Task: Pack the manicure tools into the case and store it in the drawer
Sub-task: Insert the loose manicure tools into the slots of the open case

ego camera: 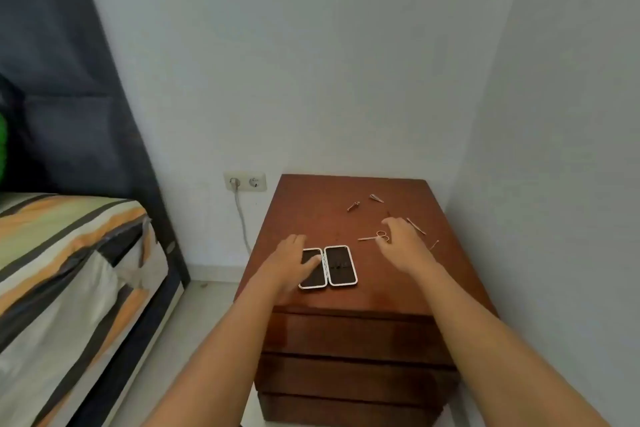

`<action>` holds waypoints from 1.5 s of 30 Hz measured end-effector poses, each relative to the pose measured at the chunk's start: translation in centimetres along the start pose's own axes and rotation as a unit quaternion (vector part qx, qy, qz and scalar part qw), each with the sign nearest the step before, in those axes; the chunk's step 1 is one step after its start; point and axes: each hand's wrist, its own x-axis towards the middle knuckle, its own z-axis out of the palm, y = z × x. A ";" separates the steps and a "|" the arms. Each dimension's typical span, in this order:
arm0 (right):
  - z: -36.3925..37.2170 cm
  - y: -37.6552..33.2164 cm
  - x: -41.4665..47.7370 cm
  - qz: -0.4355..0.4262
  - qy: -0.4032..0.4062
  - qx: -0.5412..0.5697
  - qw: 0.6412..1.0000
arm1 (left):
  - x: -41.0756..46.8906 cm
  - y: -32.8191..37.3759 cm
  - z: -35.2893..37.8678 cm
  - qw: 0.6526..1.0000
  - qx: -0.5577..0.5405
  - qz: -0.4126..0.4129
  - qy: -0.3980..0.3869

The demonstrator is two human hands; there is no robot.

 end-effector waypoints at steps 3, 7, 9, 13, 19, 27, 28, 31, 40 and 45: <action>1.7 1.3 3.5 0.022 -0.007 0.019 1.000 | 1.3 -2.1 2.2 0.996 -0.006 -0.011 -0.087; 4.4 3.1 9.0 0.036 -0.030 0.024 0.999 | 3.0 -4.9 4.9 0.993 0.031 0.011 -0.117; 5.2 3.6 12.0 0.025 -0.034 0.014 0.999 | 4.2 -5.8 5.2 0.995 0.031 0.029 -0.089; 6.6 4.2 17.1 -0.022 -0.048 -0.037 0.998 | 6.2 -6.9 5.6 0.996 0.021 0.050 -0.065; 9.1 5.0 21.6 -0.098 -0.112 -0.144 0.978 | 8.0 -7.3 6.8 0.998 -0.002 0.053 -0.012; 9.7 4.7 21.3 -0.121 -0.041 -0.110 0.986 | 8.6 -6.4 7.4 0.999 -0.011 0.002 0.039; 9.6 4.1 21.0 -0.121 -0.037 -0.068 0.990 | 8.6 -6.4 7.5 0.999 -0.007 -0.007 0.040; 9.1 1.4 19.7 -0.125 -0.031 0.064 0.990 | 8.6 -6.4 7.6 0.999 0.019 -0.023 0.042; 10.4 -3.0 16.4 -0.094 -0.206 0.126 0.966 | 8.7 -6.5 8.0 0.997 0.057 -0.024 0.048; 10.8 -3.8 16.1 -0.116 -0.214 0.081 0.967 | 8.7 -6.5 8.0 0.997 0.054 -0.025 0.049</action>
